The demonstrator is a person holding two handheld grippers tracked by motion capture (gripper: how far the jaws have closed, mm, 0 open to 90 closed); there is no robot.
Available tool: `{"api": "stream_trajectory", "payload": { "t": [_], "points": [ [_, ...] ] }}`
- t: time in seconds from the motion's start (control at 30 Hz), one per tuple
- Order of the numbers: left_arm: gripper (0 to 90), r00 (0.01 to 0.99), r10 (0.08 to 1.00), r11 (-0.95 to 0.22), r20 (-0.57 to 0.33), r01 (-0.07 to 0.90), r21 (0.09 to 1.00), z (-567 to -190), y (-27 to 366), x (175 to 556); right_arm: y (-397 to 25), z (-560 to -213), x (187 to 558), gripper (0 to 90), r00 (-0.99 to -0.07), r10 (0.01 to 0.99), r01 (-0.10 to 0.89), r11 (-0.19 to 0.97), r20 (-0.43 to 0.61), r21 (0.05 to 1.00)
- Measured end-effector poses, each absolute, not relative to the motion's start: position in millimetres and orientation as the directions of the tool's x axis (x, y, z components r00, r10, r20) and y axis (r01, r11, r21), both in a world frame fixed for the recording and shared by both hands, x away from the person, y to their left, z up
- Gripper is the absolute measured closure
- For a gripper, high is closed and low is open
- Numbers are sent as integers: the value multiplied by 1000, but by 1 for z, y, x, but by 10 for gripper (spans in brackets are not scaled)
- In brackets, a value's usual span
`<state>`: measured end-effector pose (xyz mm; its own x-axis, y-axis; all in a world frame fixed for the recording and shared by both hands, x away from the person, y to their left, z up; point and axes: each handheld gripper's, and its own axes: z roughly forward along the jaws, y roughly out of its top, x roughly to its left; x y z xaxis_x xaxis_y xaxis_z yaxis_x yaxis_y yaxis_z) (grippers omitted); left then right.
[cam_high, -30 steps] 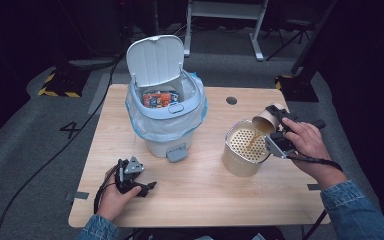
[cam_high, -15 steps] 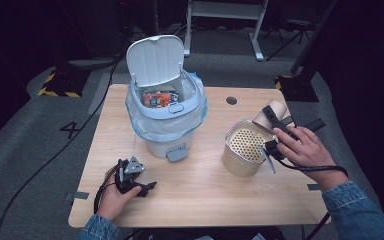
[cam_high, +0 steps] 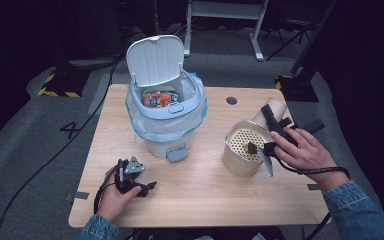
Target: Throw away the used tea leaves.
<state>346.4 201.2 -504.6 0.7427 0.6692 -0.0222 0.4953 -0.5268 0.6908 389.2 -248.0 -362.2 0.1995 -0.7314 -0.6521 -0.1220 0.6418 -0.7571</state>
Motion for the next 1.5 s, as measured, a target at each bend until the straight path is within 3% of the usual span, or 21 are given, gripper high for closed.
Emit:
{"api": "stream_trajectory", "payload": {
  "t": [0.1,0.3,0.43,0.57,0.7,0.77,0.87,0.97,1.13,1.23,1.5],
  "points": [
    [148,743,669,-527,-22,495,691,-505,201,346,-248,-362,389,327,190,-720,-133,654,-667,-744],
    [148,742,670,-526,-23,496,691,-505,201,346,-253,-352,390,321,85,-549,-231,801,-831,-553],
    [147,743,669,-527,-22,495,691,-505,201,346,-263,-342,397,319,-144,-239,-316,931,-960,-184],
    [148,742,670,-526,-23,496,691,-505,201,346,-272,-335,402,318,-301,3,-316,943,-954,103],
    [148,743,669,-527,-22,495,691,-505,201,346,-279,-332,405,317,-462,202,-267,897,-863,353],
    [148,743,669,-527,-22,495,691,-505,201,346,-282,-331,406,316,-554,322,-201,843,-768,499],
    [148,743,669,-527,-22,495,691,-505,201,346,-288,-331,411,316,-685,471,-70,717,-556,694],
    [148,743,669,-527,-22,495,691,-505,201,346,-294,-332,415,315,-762,549,63,591,-343,804],
    [148,743,669,-527,-22,495,691,-505,201,346,-302,-333,421,313,-816,574,229,425,-65,876],
    [148,743,669,-527,-22,495,691,-505,201,346,-306,-332,423,311,-831,555,280,363,36,889],
    [147,743,669,-526,-25,496,691,-505,201,347,-308,-333,423,307,-827,559,296,355,53,887]
  ]
}}
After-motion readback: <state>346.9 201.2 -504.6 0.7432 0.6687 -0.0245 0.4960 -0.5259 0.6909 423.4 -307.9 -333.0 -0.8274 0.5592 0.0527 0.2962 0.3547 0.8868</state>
